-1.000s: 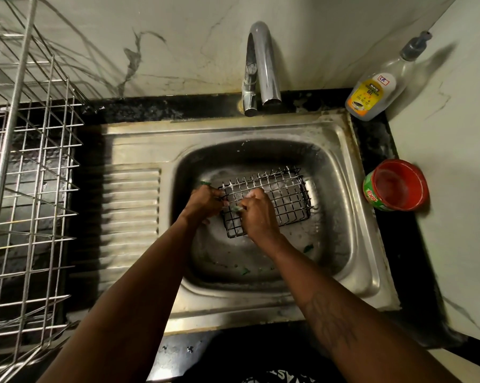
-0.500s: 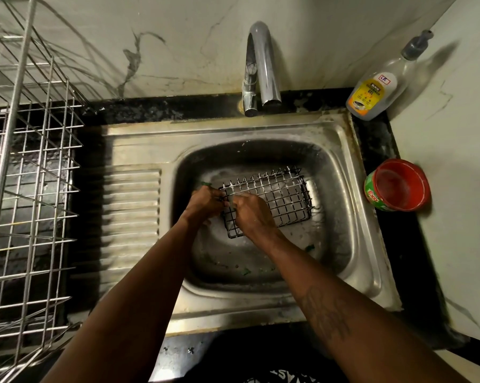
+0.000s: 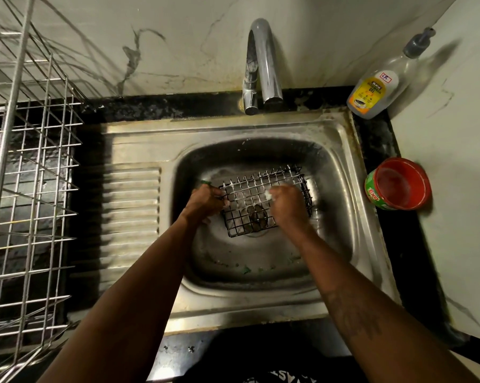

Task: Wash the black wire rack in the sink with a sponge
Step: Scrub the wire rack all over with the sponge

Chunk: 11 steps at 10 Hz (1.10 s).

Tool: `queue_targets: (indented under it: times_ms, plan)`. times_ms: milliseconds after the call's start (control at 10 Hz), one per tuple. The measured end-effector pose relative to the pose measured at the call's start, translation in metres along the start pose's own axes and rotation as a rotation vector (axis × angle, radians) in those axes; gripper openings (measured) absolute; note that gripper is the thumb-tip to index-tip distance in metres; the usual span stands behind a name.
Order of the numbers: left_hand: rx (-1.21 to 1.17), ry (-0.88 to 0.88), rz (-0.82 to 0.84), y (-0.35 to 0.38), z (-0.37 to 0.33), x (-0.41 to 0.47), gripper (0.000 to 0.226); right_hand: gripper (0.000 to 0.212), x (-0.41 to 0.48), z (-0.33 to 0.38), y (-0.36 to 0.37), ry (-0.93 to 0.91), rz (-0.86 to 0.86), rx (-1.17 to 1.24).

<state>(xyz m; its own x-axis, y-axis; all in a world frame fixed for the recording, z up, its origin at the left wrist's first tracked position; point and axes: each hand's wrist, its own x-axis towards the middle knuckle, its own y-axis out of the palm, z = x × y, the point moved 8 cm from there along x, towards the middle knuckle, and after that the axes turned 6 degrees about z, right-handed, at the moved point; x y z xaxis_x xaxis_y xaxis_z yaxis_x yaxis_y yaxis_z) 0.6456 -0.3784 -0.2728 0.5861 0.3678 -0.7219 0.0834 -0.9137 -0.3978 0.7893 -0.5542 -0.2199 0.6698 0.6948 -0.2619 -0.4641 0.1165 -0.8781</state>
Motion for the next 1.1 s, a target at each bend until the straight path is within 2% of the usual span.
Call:
queue_targets:
  times_ms: [100,200,300,400,500,600,700,900,1000,1100]
  plan:
    - [0.000,0.003,-0.003,0.002,-0.001,0.001,0.026,0.025,0.003,-0.043,-0.030,0.180,-0.117,0.032]
    - [0.008,0.011,-0.026,0.003,-0.003,0.004,0.014,0.029,0.001,-0.068,-0.050,0.346,-0.172,-0.083]
    - [-0.022,-0.001,-0.034,0.002,-0.001,0.005,0.018,0.027,-0.003,-0.056,-0.043,0.397,-0.150,0.039]
    - [-0.032,-0.033,-0.012,0.003,0.001,0.005,0.016,0.015,-0.018,0.016,0.009,0.216,-0.022,0.146]
    - [-0.010,-0.055,-0.018,0.001,0.000,0.003,0.021,0.014,-0.029,0.068,0.036,0.003,0.096,0.118]
    - [-0.031,-0.044,-0.030,0.001,0.000,0.000,0.012,0.036,-0.037,0.089,0.051,-0.202,0.002,-0.021]
    - [-0.098,-0.014,0.002,0.005,0.004,0.003,0.019,0.038,-0.036,0.059,0.044,-0.161,0.019,-0.032]
    - [-0.120,0.002,-0.023,0.002,0.004,0.002,0.020,0.032,-0.031,-0.056,-0.034,0.208,-0.184,0.067]
    - [-0.103,0.002,-0.032,0.003,-0.003,-0.001,0.017,0.034,-0.034,-0.066,-0.043,0.303,-0.179,0.041]
    - [-0.078,-0.007,-0.044,0.004,-0.006,-0.004,0.014,0.032,-0.034,-0.031,-0.012,0.276,-0.122,0.128]
